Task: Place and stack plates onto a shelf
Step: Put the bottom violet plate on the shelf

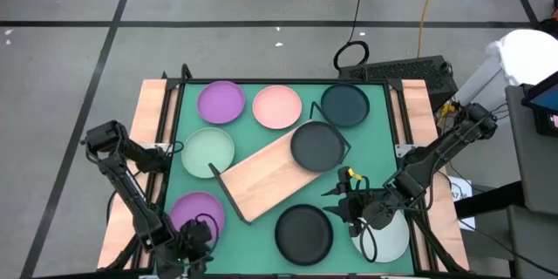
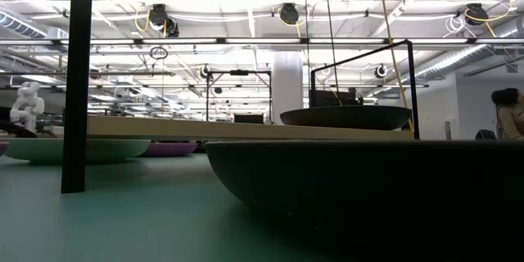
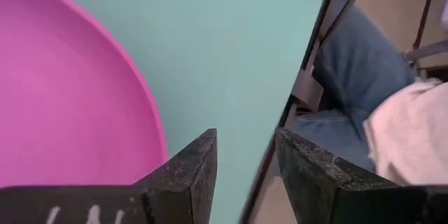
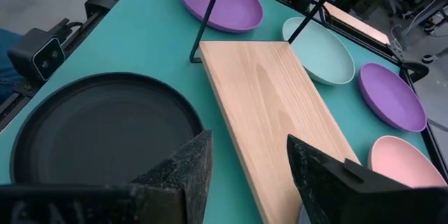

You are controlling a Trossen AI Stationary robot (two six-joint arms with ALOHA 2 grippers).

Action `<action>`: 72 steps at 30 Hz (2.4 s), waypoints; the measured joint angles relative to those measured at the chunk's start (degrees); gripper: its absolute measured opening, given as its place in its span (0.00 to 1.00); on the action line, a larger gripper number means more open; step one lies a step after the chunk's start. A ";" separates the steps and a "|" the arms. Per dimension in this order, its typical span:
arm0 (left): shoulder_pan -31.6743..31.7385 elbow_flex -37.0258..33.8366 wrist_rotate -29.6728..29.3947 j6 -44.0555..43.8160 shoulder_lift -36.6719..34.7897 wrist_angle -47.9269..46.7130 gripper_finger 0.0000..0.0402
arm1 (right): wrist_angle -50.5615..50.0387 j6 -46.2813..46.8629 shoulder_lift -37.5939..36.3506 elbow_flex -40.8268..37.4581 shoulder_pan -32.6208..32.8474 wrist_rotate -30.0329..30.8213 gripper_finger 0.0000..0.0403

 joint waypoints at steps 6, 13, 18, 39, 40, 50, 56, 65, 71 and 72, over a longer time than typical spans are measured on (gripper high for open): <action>-1.16 0.00 -5.04 7.21 0.00 -0.40 0.38 | 0.00 0.00 0.00 0.00 0.00 0.01 0.41; -2.33 0.01 -7.56 9.87 0.56 -1.21 0.38 | -0.03 0.02 0.00 -0.02 0.00 0.00 0.41; -2.26 0.02 -6.40 10.45 4.55 -3.20 0.38 | -0.44 0.44 0.00 -0.02 0.00 0.00 0.41; -1.36 0.04 1.39 7.29 6.51 -4.71 0.29 | -0.37 -0.17 0.00 -0.02 0.00 0.00 0.41; -1.16 0.04 1.30 7.27 6.51 -5.09 0.25 | -0.37 -0.17 0.00 -0.02 0.00 0.00 0.41; -0.75 0.52 2.32 7.64 6.19 -6.79 0.03 | -0.37 -0.12 0.02 -0.02 0.00 0.00 0.41; -1.21 6.15 5.75 9.79 6.29 -12.46 0.03 | -0.37 -0.15 0.02 -0.02 0.00 0.00 0.41; -1.71 18.23 5.74 12.95 6.29 -21.84 0.02 | -0.39 -0.17 0.02 -0.02 0.00 0.00 0.41; -2.15 23.64 5.62 17.91 6.29 -23.01 0.02 | -0.39 -0.17 0.02 -0.02 -0.02 0.00 0.41; -2.15 24.44 5.56 18.99 6.29 -23.15 0.02 | -0.39 -0.20 0.02 -0.02 0.00 0.00 0.41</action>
